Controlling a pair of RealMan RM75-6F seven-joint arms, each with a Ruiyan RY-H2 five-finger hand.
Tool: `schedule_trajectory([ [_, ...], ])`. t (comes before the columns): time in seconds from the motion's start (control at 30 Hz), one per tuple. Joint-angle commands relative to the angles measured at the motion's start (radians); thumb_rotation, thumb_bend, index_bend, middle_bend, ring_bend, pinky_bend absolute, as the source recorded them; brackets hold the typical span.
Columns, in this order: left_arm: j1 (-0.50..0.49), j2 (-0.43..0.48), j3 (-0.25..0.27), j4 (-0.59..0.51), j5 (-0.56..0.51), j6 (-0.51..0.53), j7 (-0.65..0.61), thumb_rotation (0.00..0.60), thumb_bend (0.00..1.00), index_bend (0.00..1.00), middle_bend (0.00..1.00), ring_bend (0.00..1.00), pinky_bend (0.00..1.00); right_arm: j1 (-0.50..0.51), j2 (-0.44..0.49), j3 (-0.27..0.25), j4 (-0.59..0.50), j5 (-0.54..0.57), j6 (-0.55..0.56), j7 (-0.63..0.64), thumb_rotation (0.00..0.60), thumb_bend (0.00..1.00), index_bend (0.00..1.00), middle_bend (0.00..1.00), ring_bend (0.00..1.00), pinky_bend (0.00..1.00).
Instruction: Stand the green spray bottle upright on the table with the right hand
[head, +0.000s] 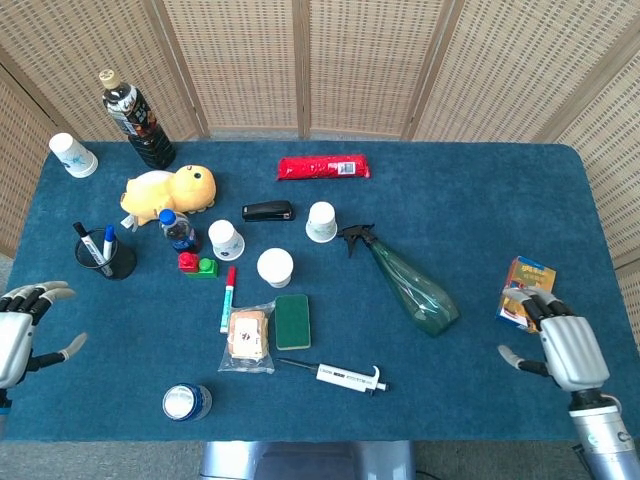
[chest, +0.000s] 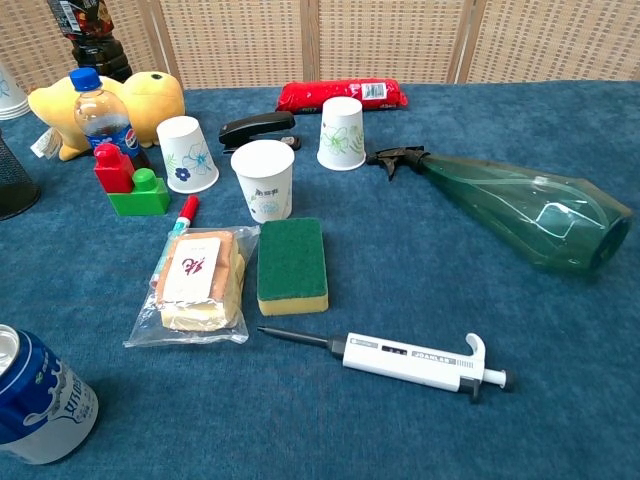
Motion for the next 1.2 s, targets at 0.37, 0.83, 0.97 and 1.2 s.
schedule_trajectory([
  [0.37,-0.026,-0.008,-0.009,0.021,-0.02,-0.042,-0.019,0.482,0.28,0.29,0.27,0.25,0.22,0.111,-0.073,0.014,-0.096,-0.004,-0.143,-0.135,0.6,0.18,0.01,0.12,0.01,0.1],
  [0.83,-0.031,-0.003,-0.013,0.06,-0.037,-0.054,-0.075,0.481,0.28,0.28,0.27,0.25,0.22,0.257,-0.286,0.098,-0.018,0.205,-0.278,-0.48,0.6,0.16,0.0,0.01,0.0,0.02],
  [0.97,-0.027,-0.001,-0.01,0.064,-0.036,-0.051,-0.087,0.482,0.28,0.28,0.27,0.25,0.21,0.275,-0.321,0.107,0.022,0.249,-0.278,-0.525,0.6,0.16,0.0,0.0,0.0,0.02],
  [1.2,-0.025,0.001,-0.007,0.066,-0.032,-0.049,-0.098,0.481,0.28,0.28,0.27,0.25,0.21,0.298,-0.352,0.1,0.125,0.277,-0.274,-0.597,0.6,0.16,0.0,0.0,0.0,0.02],
])
